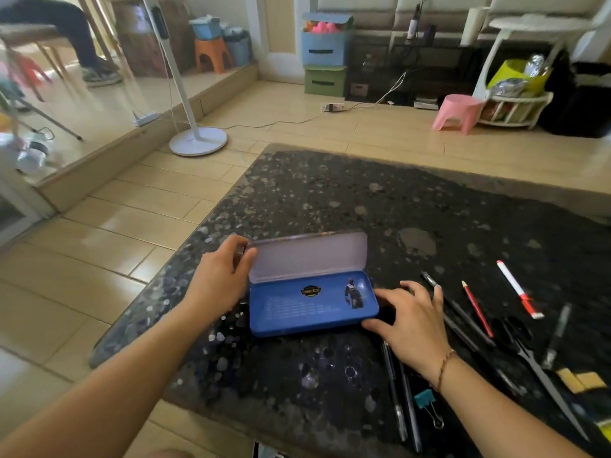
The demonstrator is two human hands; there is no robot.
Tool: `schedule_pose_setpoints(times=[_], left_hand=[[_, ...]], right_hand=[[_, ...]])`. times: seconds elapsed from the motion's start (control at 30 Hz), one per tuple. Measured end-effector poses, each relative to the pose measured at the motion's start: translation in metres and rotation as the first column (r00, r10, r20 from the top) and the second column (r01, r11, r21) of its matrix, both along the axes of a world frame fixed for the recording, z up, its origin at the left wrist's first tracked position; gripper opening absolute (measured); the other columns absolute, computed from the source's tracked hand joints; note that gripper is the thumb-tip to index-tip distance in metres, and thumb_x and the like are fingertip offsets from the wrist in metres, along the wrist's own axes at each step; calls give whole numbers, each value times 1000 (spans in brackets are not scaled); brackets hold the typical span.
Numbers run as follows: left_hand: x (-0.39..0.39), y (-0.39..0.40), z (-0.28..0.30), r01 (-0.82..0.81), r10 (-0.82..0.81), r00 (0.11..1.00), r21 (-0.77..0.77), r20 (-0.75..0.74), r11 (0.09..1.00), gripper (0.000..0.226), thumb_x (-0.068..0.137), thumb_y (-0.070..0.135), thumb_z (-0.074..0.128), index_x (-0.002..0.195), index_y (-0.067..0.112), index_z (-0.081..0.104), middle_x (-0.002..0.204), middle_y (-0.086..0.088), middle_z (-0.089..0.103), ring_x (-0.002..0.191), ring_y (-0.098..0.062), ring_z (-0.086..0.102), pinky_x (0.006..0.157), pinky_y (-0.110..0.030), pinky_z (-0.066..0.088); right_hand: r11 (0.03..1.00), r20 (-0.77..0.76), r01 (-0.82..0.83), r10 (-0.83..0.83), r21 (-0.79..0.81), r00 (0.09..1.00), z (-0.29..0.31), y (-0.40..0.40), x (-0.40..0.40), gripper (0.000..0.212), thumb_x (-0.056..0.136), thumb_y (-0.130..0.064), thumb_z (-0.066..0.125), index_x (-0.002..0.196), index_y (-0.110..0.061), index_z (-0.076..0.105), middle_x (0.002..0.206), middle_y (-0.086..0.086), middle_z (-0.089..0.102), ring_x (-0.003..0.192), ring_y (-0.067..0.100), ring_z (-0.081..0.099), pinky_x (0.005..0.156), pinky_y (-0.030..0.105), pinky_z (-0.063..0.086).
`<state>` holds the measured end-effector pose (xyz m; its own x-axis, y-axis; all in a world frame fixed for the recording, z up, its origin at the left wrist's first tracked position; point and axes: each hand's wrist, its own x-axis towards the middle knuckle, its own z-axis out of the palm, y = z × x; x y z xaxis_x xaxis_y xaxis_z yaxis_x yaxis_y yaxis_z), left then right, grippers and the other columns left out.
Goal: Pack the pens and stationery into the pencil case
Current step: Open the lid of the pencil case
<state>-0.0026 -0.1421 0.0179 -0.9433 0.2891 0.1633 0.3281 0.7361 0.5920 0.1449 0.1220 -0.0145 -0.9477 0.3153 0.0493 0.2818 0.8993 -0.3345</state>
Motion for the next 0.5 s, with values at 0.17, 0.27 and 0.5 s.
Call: schedule_pose_setpoints(times=[0.17, 0.27, 0.5], left_hand=[[-15, 9, -21, -133, 121, 974, 50, 191, 990, 31, 92, 23, 60, 123, 15, 57, 92, 3, 65, 80, -13, 61, 75, -28, 49], [-9, 3, -26, -120, 119, 985, -2, 128, 993, 27, 88, 26, 64, 112, 15, 61, 94, 2, 65, 86, -15, 61, 77, -30, 49], [15, -8, -18, -67, 93, 979, -148, 180, 987, 19, 80, 28, 72, 66, 19, 63, 63, 6, 65, 63, -8, 61, 63, -27, 53]], right_hand=[[999, -2, -30, 30, 31, 1000, -3, 3, 2, 60, 75, -75, 37, 122, -41, 54, 118, -20, 58, 132, 13, 29, 111, 52, 1], [1000, -100, 22, -23, -6, 995, -2, 8, -5, 47, 76, -70, 40, 97, -38, 67, 95, -19, 63, 117, 15, 44, 109, 52, 15], [989, 28, 146, -147, 20, 989, 14, 5, -32, 21, 75, -51, 63, 64, -34, 61, 71, -16, 63, 90, 15, 52, 80, 32, 40]])
